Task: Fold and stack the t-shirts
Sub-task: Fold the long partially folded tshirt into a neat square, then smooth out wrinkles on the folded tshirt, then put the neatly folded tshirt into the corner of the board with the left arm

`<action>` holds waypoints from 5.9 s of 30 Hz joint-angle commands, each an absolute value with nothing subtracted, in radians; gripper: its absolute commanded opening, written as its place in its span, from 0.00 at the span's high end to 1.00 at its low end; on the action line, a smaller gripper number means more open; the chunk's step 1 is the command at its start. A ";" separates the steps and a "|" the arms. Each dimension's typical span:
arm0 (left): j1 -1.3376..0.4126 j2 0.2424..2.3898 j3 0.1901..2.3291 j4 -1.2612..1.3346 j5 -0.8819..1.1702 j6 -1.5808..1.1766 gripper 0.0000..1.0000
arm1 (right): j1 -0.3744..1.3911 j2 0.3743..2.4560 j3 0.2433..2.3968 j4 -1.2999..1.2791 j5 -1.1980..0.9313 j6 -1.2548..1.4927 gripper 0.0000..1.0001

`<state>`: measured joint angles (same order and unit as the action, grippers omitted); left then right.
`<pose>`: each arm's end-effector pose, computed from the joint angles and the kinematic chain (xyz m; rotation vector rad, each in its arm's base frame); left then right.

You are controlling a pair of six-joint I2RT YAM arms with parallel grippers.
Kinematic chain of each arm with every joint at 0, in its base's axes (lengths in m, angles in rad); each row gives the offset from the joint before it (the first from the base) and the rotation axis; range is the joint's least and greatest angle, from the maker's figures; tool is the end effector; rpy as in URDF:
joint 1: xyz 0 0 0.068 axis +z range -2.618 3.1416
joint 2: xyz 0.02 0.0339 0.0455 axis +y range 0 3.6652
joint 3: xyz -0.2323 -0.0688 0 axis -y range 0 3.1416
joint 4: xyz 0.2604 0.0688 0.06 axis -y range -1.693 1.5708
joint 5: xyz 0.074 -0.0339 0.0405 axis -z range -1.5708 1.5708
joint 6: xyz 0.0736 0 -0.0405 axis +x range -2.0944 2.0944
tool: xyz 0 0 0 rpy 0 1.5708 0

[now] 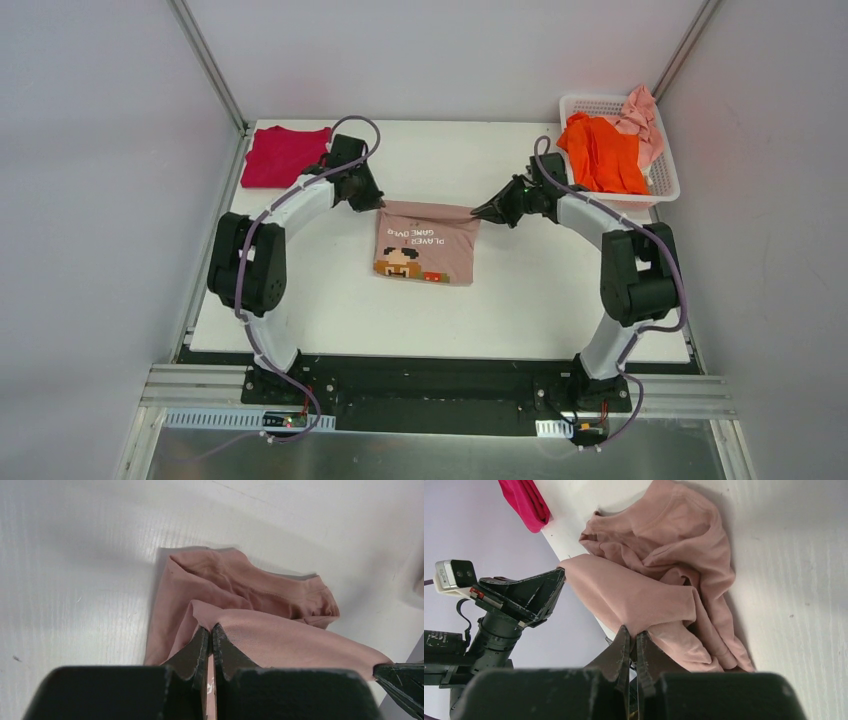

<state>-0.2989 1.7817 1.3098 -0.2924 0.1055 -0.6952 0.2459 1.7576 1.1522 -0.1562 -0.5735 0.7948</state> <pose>0.4126 -0.1352 0.1739 -0.4217 2.3761 -0.6028 0.3877 0.1385 0.1492 0.3687 2.4590 1.1564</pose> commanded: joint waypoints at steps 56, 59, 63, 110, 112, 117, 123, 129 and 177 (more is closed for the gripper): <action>-0.299 2.085 1.541 -0.294 0.323 -0.654 0.01 | 0.329 2.061 1.380 -0.054 -0.302 0.771 0.01; -0.299 2.007 1.571 -0.319 0.324 -0.630 0.01 | 0.331 1.955 1.396 -0.117 -0.274 0.726 0.01; -0.299 1.846 1.512 -0.345 0.265 -0.594 0.01 | 0.331 1.736 1.312 -0.151 -0.176 0.677 0.01; -0.476 1.978 1.464 -0.481 -0.262 -0.295 1.00 | 0.399 1.022 0.680 -0.296 0.243 0.616 0.01; -0.471 1.992 1.517 -0.486 -0.373 -0.198 1.00 | 0.398 1.015 0.674 -0.290 0.259 0.603 0.01; -0.425 2.066 1.676 -0.486 -0.523 0.050 1.00 | 0.397 1.002 0.665 -0.272 0.280 0.576 0.01; -0.337 2.146 1.873 -0.484 -0.575 0.256 1.00 | 0.399 1.005 0.660 -0.254 0.304 0.559 0.01; -0.252 2.166 1.999 -0.482 -0.571 0.404 1.00 | 0.399 1.015 0.663 -0.261 0.321 0.551 0.01; 0.117 2.462 2.424 -0.481 -0.295 0.457 1.00 | 0.430 1.188 0.749 -0.341 0.432 0.570 0.01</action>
<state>0.0906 2.4290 2.3547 -0.5140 -0.3367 0.4286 0.4141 1.1595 0.6930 -0.3080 0.3870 0.5598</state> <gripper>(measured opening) 0.058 0.988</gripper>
